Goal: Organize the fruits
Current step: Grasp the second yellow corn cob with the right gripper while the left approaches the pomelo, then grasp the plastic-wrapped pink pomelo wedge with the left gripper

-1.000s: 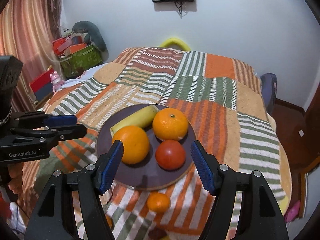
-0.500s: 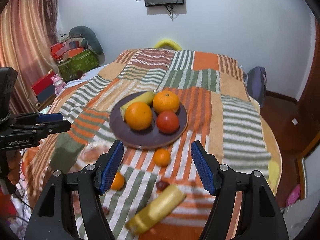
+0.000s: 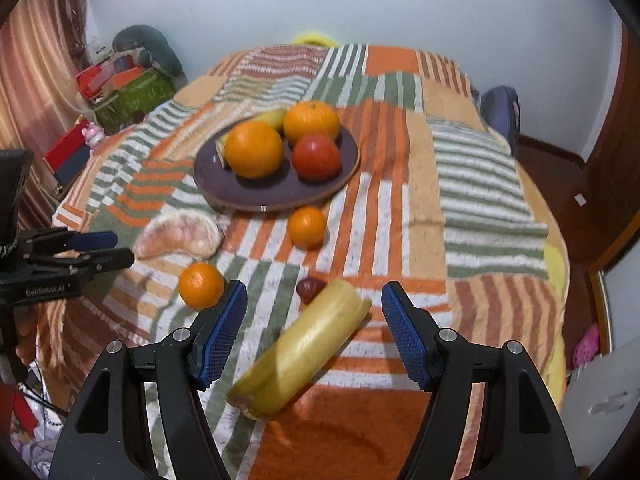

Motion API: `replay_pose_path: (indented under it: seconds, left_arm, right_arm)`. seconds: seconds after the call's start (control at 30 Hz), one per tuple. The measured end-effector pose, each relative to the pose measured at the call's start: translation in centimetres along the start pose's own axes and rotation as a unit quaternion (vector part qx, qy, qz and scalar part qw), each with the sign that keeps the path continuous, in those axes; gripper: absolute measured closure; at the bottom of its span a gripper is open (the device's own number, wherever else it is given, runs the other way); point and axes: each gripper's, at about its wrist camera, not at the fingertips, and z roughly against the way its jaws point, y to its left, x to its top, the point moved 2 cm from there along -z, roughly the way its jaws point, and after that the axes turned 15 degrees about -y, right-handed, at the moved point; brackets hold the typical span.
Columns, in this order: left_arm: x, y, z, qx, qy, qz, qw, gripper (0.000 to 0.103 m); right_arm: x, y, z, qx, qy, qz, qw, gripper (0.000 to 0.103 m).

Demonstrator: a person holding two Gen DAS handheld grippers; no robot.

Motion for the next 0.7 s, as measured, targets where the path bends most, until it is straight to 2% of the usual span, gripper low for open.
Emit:
replay_pose_path:
  seconds: [0.2, 0.33, 0.43, 0.5, 0.7]
  left_arm:
    - [0.1, 0.3, -2.4, -0.001, 0.009, -0.005, 0.9999, 0.053]
    - [0.3, 0.1, -3.1, 0.002, 0.005, -0.012, 0.9999, 0.059]
    - [0.3, -0.2, -3.1, -0.006, 0.002, -0.008, 0.9999, 0.068]
    - [0.0, -0.4, -2.6, -0.009, -0.001, -0.013, 0.9999, 0.073]
    - [-1.6, -1.2, -0.8, -0.029, 0.006, -0.011, 0.9995, 0.079]
  right_arm:
    - [-2.0, 0.5, -1.3, 0.018, 0.038, -0.012, 0.999, 0.035]
    - [-3.1, 0.8, -1.9, 0.008, 0.051, 0.004, 0.999, 0.033]
    - [-3.6, 0.9, -2.3, 0.010, 0.061, 0.006, 0.998, 0.033]
    - [-3.6, 1.0, -2.3, 0.007, 0.060, 0.017, 0.998, 0.035]
    - [-3.8, 0.5, -0.6, 0.014, 0.048, 0.041, 0.998, 0.056]
